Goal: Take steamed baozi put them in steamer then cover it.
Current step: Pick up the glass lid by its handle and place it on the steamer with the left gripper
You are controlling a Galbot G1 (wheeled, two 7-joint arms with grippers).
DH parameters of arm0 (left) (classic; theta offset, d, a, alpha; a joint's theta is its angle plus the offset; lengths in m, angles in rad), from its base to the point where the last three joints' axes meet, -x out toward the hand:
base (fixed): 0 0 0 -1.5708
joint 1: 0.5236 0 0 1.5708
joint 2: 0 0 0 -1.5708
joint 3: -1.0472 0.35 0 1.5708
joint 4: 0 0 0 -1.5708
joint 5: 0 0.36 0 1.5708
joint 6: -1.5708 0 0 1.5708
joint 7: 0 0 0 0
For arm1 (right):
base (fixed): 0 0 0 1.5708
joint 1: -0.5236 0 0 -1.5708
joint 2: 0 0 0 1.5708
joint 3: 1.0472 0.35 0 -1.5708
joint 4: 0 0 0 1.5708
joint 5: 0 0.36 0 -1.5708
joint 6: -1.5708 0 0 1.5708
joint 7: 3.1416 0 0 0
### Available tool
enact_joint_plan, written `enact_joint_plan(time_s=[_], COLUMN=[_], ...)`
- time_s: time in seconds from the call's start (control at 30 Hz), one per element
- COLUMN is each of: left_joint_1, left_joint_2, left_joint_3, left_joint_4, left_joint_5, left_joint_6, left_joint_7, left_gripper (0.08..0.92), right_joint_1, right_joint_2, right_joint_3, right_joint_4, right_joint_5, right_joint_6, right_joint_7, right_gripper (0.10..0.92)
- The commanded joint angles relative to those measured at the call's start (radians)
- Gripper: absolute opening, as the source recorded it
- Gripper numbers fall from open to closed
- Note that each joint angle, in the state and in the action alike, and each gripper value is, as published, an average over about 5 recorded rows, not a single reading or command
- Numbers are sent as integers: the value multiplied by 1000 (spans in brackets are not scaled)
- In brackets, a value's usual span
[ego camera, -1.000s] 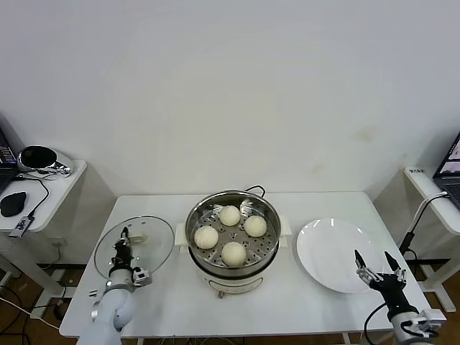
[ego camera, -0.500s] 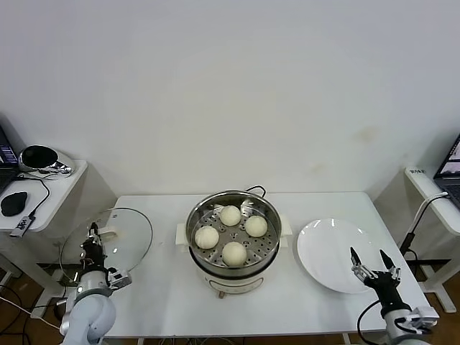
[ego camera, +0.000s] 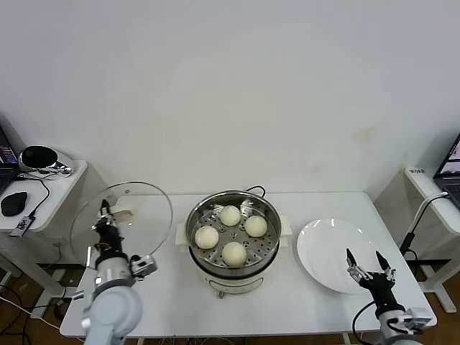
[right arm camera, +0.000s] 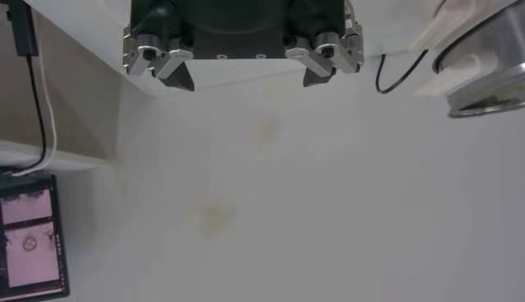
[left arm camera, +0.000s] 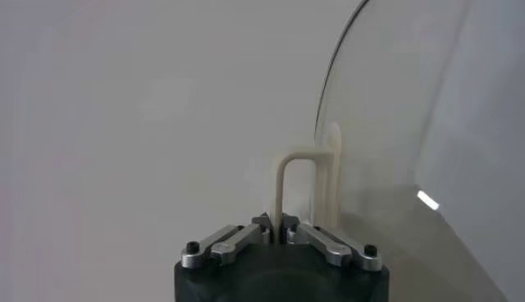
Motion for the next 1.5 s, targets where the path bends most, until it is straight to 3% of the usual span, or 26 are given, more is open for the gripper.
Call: enact_joint_plan(time_s=[0.03,0.5,1.0,1.5], left_joint_1=[-157,-328,-325,-257], left_joint_2=[-156,-296,-296,-297], left_joint_3=[223,413,578,543], left_joint_4=[63,219,272,249], left_joint_5=[230,269,270,344], left_joint_6=[74,156,162,162], left_joint_7=[94,193,194,261], left_gripper=[139,139,139,139], right_joint_1=[9,35,36,51], right_joint_2=[50,79,95,99], right_joint_3=[-4,6,6,4], right_joint_4=[-24,-78,-83,-105], right_joint_5=[-67,-83,-93,-101], right_joint_6=[16,32,33,37], right_joint_7=[-2,-4,-4,-4], right_gripper=[823,823,823,823])
